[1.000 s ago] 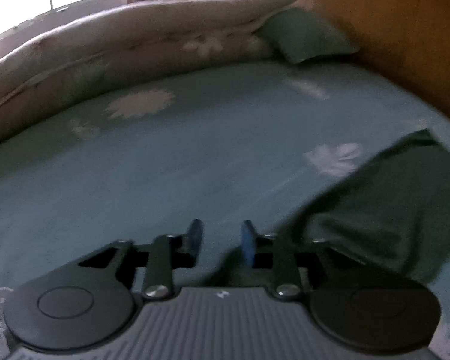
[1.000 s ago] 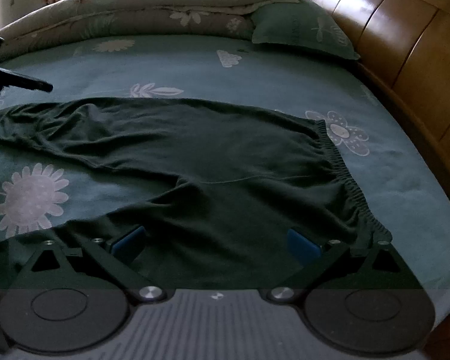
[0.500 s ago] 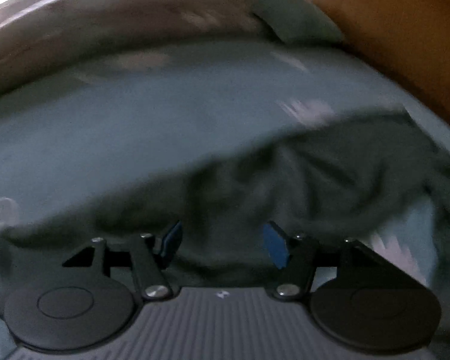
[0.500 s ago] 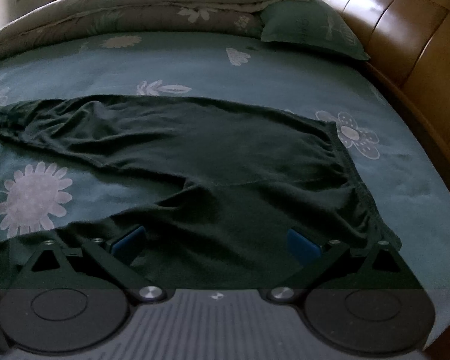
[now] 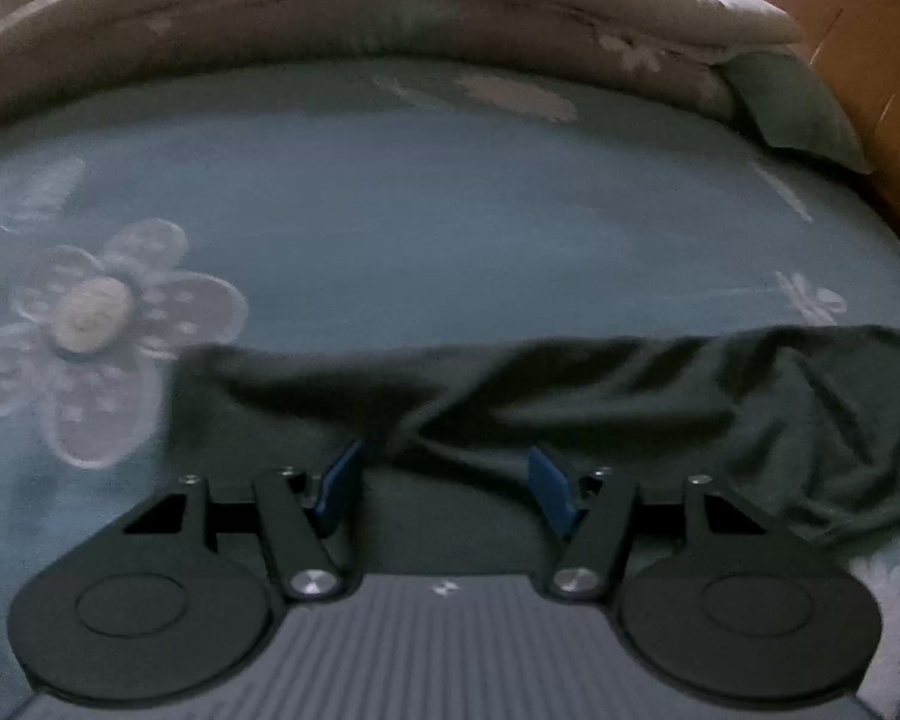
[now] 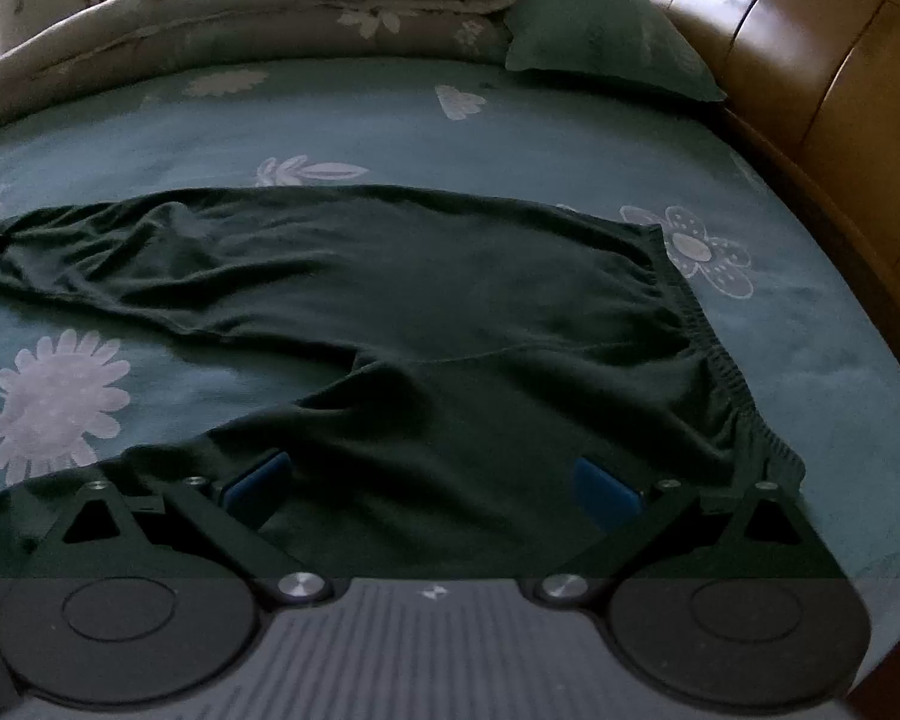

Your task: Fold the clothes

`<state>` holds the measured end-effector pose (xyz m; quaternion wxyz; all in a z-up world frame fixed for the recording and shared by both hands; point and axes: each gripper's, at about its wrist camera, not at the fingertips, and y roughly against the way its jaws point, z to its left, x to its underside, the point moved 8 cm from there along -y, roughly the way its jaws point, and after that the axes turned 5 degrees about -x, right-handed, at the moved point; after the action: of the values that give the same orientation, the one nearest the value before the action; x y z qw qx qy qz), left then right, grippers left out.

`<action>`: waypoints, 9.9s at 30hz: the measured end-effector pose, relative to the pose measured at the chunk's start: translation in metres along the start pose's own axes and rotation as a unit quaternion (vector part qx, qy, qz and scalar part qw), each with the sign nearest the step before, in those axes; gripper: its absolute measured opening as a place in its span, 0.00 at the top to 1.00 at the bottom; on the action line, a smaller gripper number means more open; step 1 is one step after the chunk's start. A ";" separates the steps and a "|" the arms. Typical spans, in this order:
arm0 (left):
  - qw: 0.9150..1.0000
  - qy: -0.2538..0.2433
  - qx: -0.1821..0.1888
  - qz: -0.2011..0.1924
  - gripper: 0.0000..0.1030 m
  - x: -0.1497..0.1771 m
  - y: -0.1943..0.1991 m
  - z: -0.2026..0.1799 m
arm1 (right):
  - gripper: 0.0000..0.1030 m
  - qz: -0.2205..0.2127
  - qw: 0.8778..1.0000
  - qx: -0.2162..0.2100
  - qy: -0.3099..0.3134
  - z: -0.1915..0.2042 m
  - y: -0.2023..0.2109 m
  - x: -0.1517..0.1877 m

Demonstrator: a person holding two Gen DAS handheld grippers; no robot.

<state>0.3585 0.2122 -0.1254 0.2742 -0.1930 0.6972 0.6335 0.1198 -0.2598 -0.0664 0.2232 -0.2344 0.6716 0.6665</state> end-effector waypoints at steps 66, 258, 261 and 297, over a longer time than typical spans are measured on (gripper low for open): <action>0.905 -0.223 0.359 0.047 0.16 0.036 0.028 -0.355 | 0.01 0.008 0.999 0.020 -0.029 -0.005 0.013 0.015; 0.979 0.202 -0.026 -0.010 0.15 -0.043 -0.025 -0.002 | 0.00 0.112 0.976 -0.124 0.140 -0.079 -0.083 0.038; 0.976 0.211 -0.045 -0.006 0.15 -0.041 -0.042 0.001 | 0.00 0.111 0.977 -0.121 0.137 -0.079 -0.082 0.038; 0.983 -0.134 0.120 0.039 0.14 0.064 0.074 -0.296 | 0.00 0.041 0.988 -0.112 0.098 -0.076 -0.041 0.045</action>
<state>0.2224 -0.0660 -0.0939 0.3611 -0.0448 0.7324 0.5755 0.1103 -0.3362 -0.1261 0.1013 -0.2940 0.6205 0.7199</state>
